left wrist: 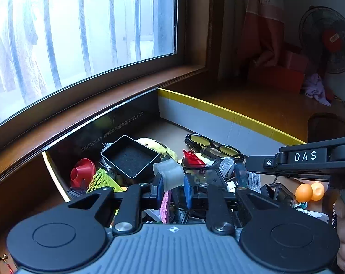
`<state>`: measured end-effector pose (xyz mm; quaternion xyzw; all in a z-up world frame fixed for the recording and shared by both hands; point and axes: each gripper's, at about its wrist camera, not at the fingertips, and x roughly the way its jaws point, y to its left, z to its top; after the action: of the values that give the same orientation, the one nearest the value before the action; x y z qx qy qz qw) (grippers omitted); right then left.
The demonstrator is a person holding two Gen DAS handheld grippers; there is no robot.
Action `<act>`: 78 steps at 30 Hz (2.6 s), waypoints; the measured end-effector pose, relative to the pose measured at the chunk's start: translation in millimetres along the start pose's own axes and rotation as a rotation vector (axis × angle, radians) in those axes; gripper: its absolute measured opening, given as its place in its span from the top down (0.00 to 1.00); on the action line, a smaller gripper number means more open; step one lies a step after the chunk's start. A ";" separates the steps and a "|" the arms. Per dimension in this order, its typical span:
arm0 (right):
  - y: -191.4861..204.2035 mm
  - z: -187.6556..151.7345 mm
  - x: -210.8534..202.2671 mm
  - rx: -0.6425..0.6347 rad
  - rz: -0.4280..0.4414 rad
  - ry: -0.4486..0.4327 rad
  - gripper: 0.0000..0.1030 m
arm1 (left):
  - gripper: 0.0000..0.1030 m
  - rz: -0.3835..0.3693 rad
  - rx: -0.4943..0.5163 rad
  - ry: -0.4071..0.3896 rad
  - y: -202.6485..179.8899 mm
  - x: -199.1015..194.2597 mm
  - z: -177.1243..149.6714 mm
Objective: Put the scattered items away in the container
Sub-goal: 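Carry the white plastic piece into the yellow box with the left gripper while the right opens, then open the left gripper over the box and withdraw both grippers to the desk, then grasp the red-green-yellow braided cord with the right gripper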
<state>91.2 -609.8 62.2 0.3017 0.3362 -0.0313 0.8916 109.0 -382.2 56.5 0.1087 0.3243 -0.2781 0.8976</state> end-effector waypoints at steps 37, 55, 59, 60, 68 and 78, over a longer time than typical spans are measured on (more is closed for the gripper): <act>119.0 -76.6 -24.9 -0.397 0.081 -0.017 0.15 | 0.10 0.317 -0.148 -0.140 109.1 -163.2 -84.8; 382.4 -258.8 36.6 -0.789 0.308 0.334 0.06 | 0.09 0.605 -0.507 0.045 322.7 -288.6 -277.7; 445.1 -299.5 75.9 -0.992 0.412 0.493 0.06 | 0.09 0.661 -0.594 0.073 356.0 -308.5 -313.8; 458.3 -306.7 88.3 -1.027 0.423 0.536 0.06 | 0.09 0.671 -0.612 0.073 361.5 -313.2 -320.5; 527.6 -353.4 175.2 -1.224 0.376 0.699 0.32 | 0.09 0.682 -0.673 0.096 385.4 -323.3 -343.2; 508.6 -351.8 168.4 -1.367 0.377 0.652 0.32 | 0.09 0.612 -0.627 0.116 393.0 -310.0 -325.0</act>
<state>148.5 26.7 12.8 -0.2686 0.4692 0.4251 0.7260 -33.6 195.7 12.5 -0.0626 0.3957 0.1190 0.9085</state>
